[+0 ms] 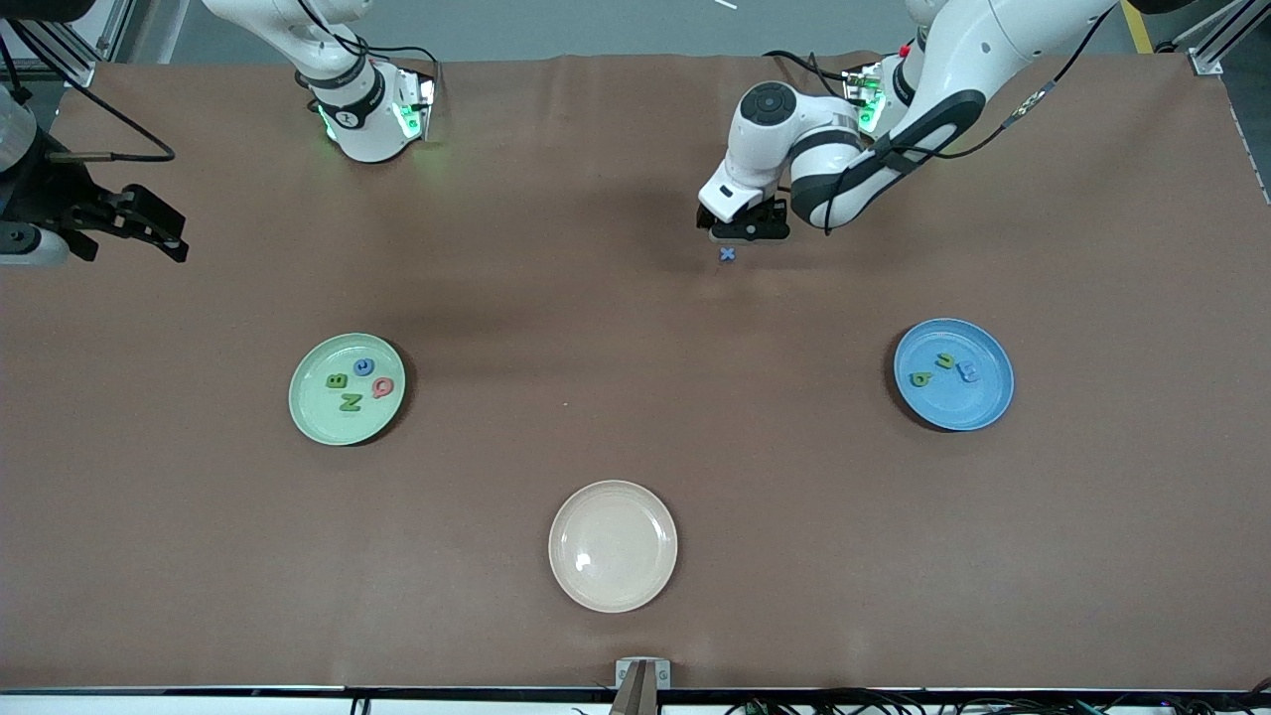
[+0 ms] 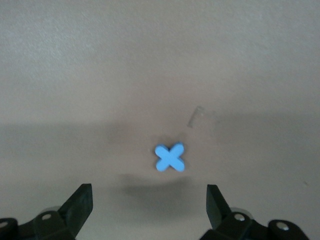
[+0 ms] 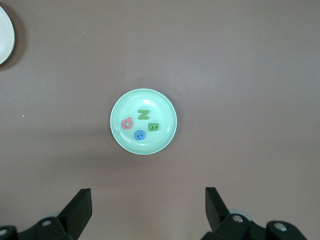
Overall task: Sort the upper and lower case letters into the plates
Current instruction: 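Lower the left gripper onto the blue x and close it, then lift the blue x and carry it over the blue plate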
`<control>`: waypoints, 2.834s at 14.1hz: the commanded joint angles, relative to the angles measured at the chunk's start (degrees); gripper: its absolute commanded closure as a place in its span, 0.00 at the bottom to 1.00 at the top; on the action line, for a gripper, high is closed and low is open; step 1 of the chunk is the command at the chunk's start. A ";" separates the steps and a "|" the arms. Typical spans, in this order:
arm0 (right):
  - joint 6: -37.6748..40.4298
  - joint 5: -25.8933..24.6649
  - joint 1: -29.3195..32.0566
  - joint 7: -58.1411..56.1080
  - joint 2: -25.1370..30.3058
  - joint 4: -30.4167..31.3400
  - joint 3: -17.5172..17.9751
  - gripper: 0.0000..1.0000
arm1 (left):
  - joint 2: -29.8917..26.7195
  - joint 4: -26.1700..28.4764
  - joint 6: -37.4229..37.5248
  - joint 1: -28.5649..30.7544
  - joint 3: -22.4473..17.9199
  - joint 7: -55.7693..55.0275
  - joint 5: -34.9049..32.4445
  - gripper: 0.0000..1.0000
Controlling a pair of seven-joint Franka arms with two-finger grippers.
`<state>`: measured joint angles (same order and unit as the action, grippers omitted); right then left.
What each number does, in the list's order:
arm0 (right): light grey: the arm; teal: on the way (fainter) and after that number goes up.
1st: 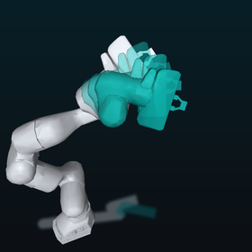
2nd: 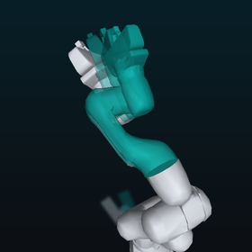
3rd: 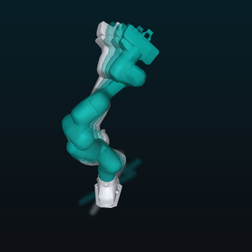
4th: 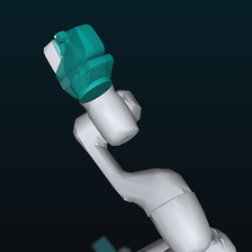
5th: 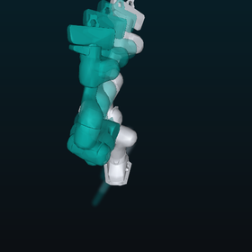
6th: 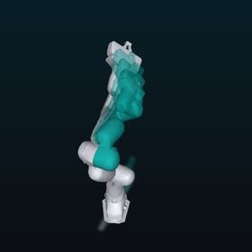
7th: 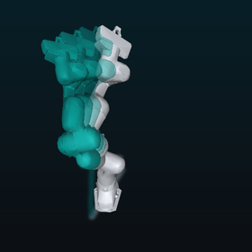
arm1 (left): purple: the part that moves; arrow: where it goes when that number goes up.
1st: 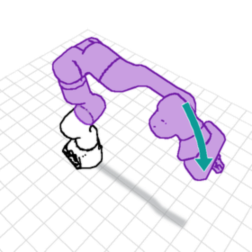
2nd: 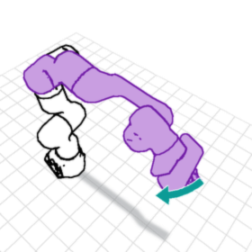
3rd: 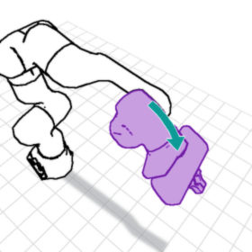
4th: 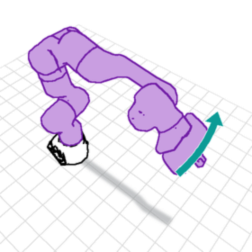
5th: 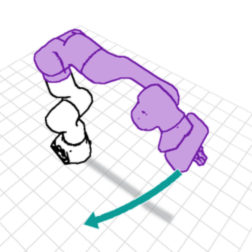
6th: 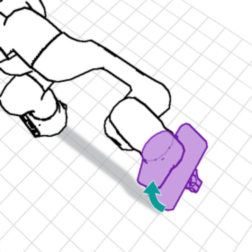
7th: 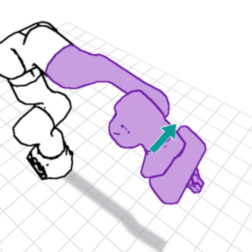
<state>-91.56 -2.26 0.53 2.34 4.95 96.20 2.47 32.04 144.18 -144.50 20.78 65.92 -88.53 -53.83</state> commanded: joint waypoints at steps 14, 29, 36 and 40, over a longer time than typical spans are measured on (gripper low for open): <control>1.38 4.72 0.26 -1.02 0.93 1.71 -0.54 0.00 | 1.97 -5.66 -0.44 -11.02 -9.49 -3.14 -2.25 0.23; 0.24 4.19 0.43 -1.19 2.26 2.07 -0.45 0.00 | 4.26 -6.02 -0.44 -10.94 -10.81 -11.40 -11.12 0.80; 2.26 4.63 0.61 -0.84 0.15 0.22 -0.54 0.00 | -0.05 -6.80 -0.17 0.27 -5.47 -3.08 -11.12 0.86; 2.35 4.72 1.05 -0.93 0.15 0.48 -0.54 0.00 | -0.23 -7.33 0.09 16.97 -0.10 13.61 -11.12 0.86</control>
<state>-89.92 1.30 0.70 1.92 5.33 97.38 1.72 33.02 136.33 -144.50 30.56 62.92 -80.88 -63.95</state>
